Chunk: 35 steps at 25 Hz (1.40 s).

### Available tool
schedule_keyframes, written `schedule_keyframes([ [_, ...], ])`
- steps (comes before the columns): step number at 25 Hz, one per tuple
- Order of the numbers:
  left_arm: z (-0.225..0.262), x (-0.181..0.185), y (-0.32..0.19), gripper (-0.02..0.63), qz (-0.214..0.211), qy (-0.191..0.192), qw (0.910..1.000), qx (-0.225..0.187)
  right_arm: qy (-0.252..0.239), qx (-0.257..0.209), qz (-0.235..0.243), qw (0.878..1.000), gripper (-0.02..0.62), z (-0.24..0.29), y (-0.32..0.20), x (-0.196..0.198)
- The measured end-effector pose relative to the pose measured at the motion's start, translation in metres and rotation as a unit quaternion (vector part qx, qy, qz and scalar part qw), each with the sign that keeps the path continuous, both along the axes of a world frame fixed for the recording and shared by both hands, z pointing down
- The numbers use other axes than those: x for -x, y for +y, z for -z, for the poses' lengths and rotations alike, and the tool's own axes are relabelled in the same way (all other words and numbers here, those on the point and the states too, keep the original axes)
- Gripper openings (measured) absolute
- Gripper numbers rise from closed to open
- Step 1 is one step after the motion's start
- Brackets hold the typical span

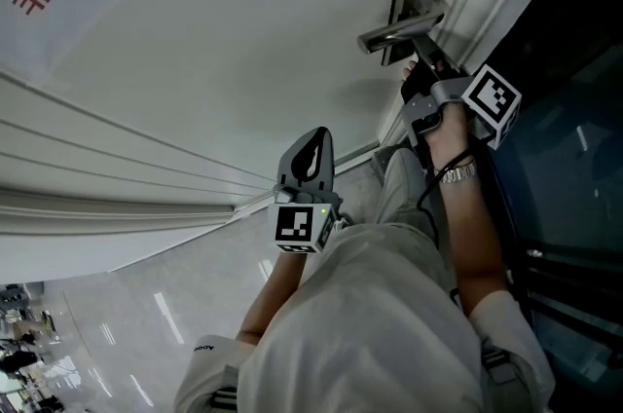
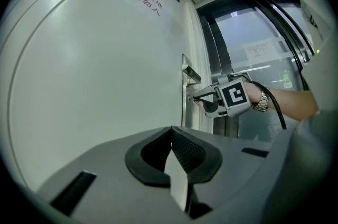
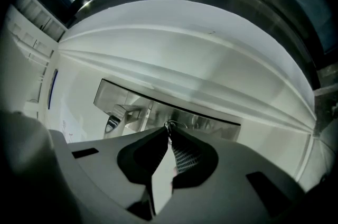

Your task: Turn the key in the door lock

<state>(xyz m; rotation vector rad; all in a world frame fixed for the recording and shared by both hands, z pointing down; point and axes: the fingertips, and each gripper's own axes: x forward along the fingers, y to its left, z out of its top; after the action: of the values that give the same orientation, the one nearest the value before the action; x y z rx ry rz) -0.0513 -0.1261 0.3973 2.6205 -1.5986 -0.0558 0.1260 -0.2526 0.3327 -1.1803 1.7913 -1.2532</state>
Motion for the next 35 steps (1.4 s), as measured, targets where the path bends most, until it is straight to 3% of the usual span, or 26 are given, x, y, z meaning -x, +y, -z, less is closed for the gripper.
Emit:
schedule_keyframes([
  [9, 0.001, -0.003, -0.001, 0.009, -0.004, 0.003, 1.0, -0.004, -0.111, 0.025, 0.019, 0.993, 0.029, -0.003, 0.0, 0.0],
  [14, -0.003, -0.003, 0.001, 0.009, -0.006, 0.001, 1.0, 0.003, -0.186, 0.04, 0.014, 0.982, 0.038, -0.003, 0.0, 0.002],
  [17, 0.0, -0.002, -0.001, 0.009, -0.003, 0.003, 1.0, -0.002, -0.206, 0.045, 0.005, 0.977, 0.041, -0.004, 0.0, 0.001],
  [25, -0.001, -0.003, -0.002, 0.009, -0.006, 0.002, 1.0, -0.003, -0.131, 0.011, 0.033, 0.991, 0.049, -0.001, -0.001, 0.001],
  [29, 0.0, -0.008, 0.0, 0.009, -0.012, 0.002, 0.9999, -0.004, -0.101, 0.0, 0.058, 0.993, 0.106, -0.003, -0.001, 0.011],
  [35, -0.003, -0.004, 0.001, 0.009, -0.003, 0.002, 1.0, -0.001, 0.063, -0.044, 0.079, 0.994, 0.133, -0.002, 0.007, 0.019],
])
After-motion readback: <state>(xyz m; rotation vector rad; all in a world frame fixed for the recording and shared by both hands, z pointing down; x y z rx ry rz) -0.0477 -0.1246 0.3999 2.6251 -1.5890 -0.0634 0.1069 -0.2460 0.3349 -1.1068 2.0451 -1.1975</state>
